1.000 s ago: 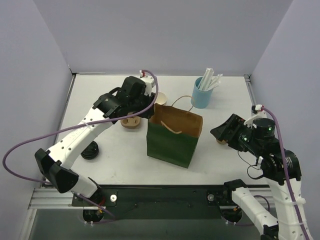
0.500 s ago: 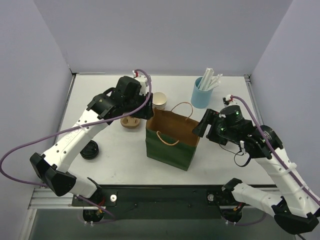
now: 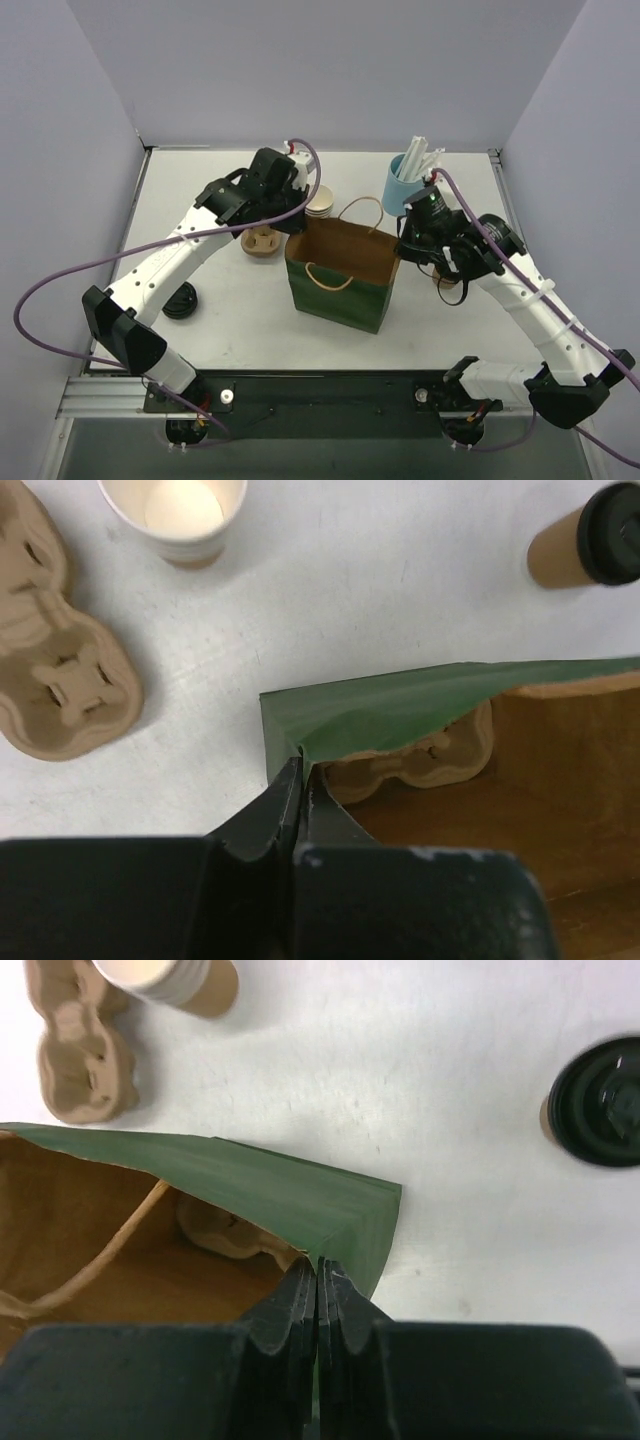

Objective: Pack the takeout coffee

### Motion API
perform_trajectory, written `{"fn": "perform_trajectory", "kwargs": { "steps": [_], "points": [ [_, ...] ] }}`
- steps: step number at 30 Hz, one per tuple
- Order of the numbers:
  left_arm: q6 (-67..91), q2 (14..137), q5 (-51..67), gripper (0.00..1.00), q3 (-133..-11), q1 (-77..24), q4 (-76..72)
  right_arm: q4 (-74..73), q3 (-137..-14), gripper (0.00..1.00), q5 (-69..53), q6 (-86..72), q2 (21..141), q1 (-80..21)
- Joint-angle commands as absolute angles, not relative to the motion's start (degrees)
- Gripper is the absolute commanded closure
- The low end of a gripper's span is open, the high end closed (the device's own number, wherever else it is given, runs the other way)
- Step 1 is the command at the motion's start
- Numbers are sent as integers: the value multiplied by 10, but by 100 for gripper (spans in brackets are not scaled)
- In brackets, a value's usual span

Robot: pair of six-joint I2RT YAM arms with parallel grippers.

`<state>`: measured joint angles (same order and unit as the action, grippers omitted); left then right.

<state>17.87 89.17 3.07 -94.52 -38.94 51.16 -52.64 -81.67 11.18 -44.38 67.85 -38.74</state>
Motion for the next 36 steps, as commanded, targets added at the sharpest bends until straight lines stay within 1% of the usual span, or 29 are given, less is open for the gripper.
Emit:
{"fn": "perform_trajectory", "kwargs": {
  "steps": [1,2,3,4,6,7,9,10,12,13,15,19,20,25,29,36],
  "points": [
    [173,873,-9,100,-1048,-389,475,-498,-910,100,170,-359,703,-392],
    [174,871,-17,98,-1054,-389,470,-468,-919,100,168,-323,706,-392],
    [183,867,-22,76,-1055,-390,468,-459,-928,100,167,-316,708,-393],
    [186,852,-21,59,-1035,-390,467,-456,-926,100,165,-317,705,-393],
    [197,826,-31,39,-1001,-396,475,-444,-898,100,153,-331,678,-400],
    [202,795,-38,33,-961,-398,481,-435,-840,100,148,-338,662,-403],
    [221,741,-60,30,-927,-399,495,-402,-776,100,124,-354,616,-404],
    [228,722,-73,29,-898,-399,497,-369,-723,100,115,-353,600,-409],
    [252,665,-98,27,-865,-398,492,-331,-673,100,95,-344,557,-414],
    [257,647,-104,25,-852,-397,489,-297,-636,100,95,-339,542,-423],
    [273,607,-114,24,-830,-396,487,-280,-615,100,96,-330,507,-431],
    [284,575,-139,23,-824,-395,499,-221,-549,100,73,-270,440,-454],
    [286,571,-144,23,-821,-395,508,-211,-540,100,72,-264,416,-458],
    [287,548,-167,23,-802,-395,522,-196,-532,100,96,-222,378,-504],
    [296,525,-176,23,-766,-395,519,-173,-496,100,122,-194,339,-575],
    [296,526,-169,23,-757,-394,533,-203,-496,100,178,-213,347,-620]
  ]
}}
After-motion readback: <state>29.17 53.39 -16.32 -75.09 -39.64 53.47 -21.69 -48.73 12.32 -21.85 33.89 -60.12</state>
